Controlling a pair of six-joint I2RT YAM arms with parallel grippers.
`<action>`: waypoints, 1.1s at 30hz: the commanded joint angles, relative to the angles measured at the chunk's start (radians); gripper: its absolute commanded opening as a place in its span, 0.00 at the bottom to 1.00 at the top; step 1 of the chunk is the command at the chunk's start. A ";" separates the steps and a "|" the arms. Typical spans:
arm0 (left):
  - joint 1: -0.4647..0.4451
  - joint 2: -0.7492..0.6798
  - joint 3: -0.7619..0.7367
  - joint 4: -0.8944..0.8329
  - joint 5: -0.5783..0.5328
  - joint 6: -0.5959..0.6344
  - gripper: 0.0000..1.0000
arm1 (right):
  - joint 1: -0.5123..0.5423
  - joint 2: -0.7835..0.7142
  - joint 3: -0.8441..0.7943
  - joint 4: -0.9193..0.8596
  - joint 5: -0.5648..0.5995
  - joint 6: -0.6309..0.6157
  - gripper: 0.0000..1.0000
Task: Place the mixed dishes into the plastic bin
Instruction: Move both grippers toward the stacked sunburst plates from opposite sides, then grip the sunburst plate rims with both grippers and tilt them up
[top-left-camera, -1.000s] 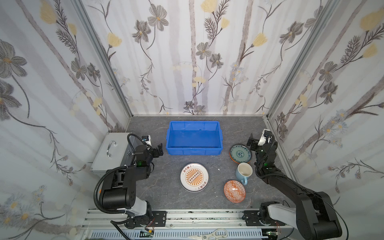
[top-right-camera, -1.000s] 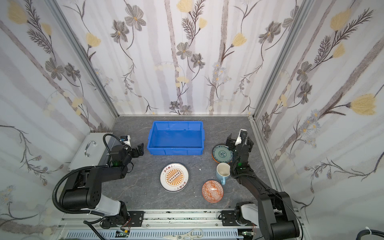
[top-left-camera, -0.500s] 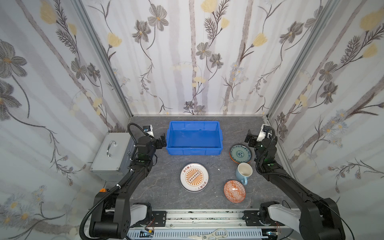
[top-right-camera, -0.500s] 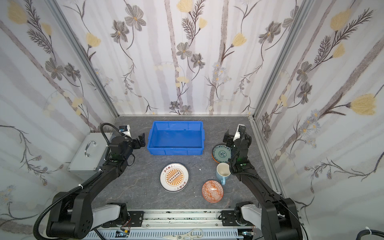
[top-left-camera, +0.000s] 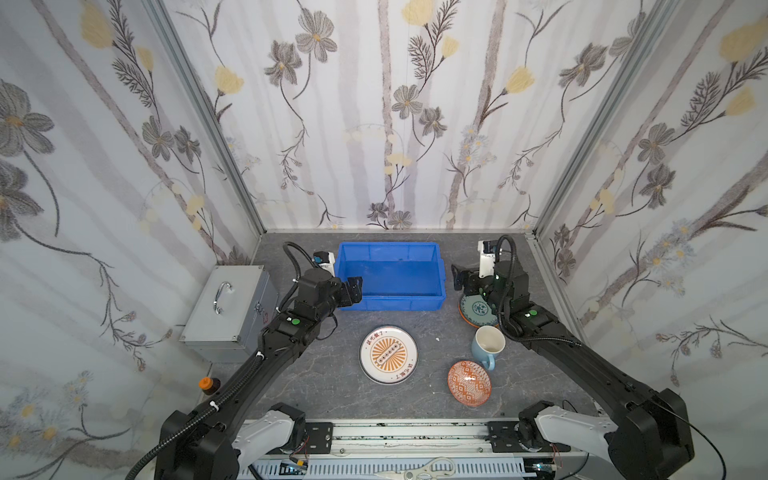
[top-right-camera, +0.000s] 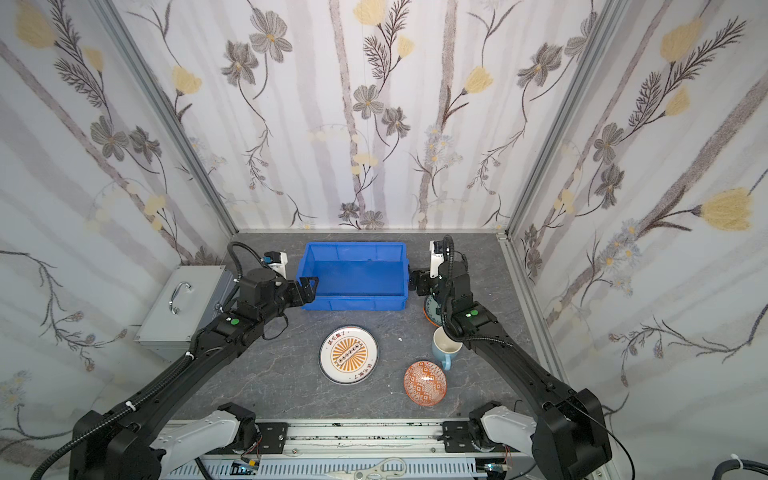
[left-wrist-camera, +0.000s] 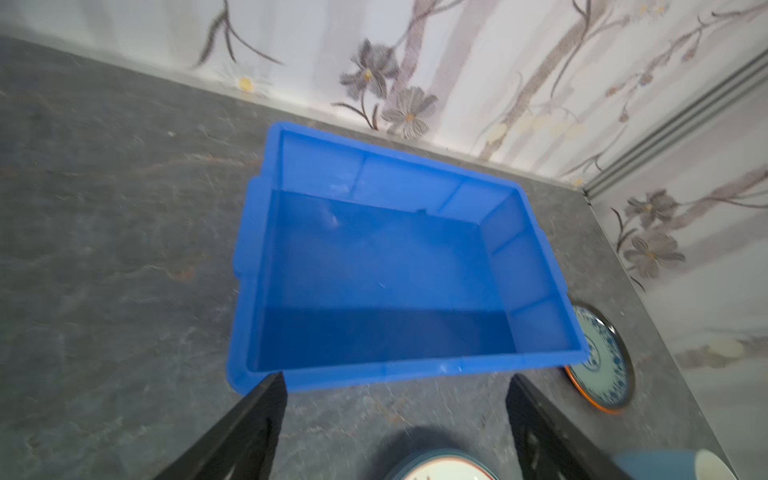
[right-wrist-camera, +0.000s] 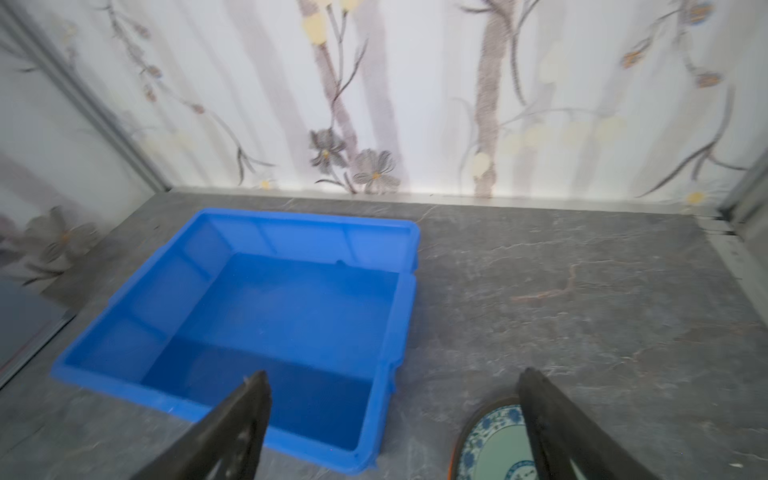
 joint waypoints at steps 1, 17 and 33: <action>-0.060 -0.044 -0.035 -0.174 0.007 -0.088 0.76 | 0.060 0.003 0.033 -0.115 -0.049 0.054 0.77; -0.270 -0.047 -0.202 -0.330 -0.035 -0.235 0.36 | 0.289 0.055 0.002 -0.231 -0.129 0.212 0.66; -0.272 0.098 -0.203 -0.347 0.001 -0.205 0.11 | 0.375 0.181 -0.004 -0.263 -0.188 0.282 0.63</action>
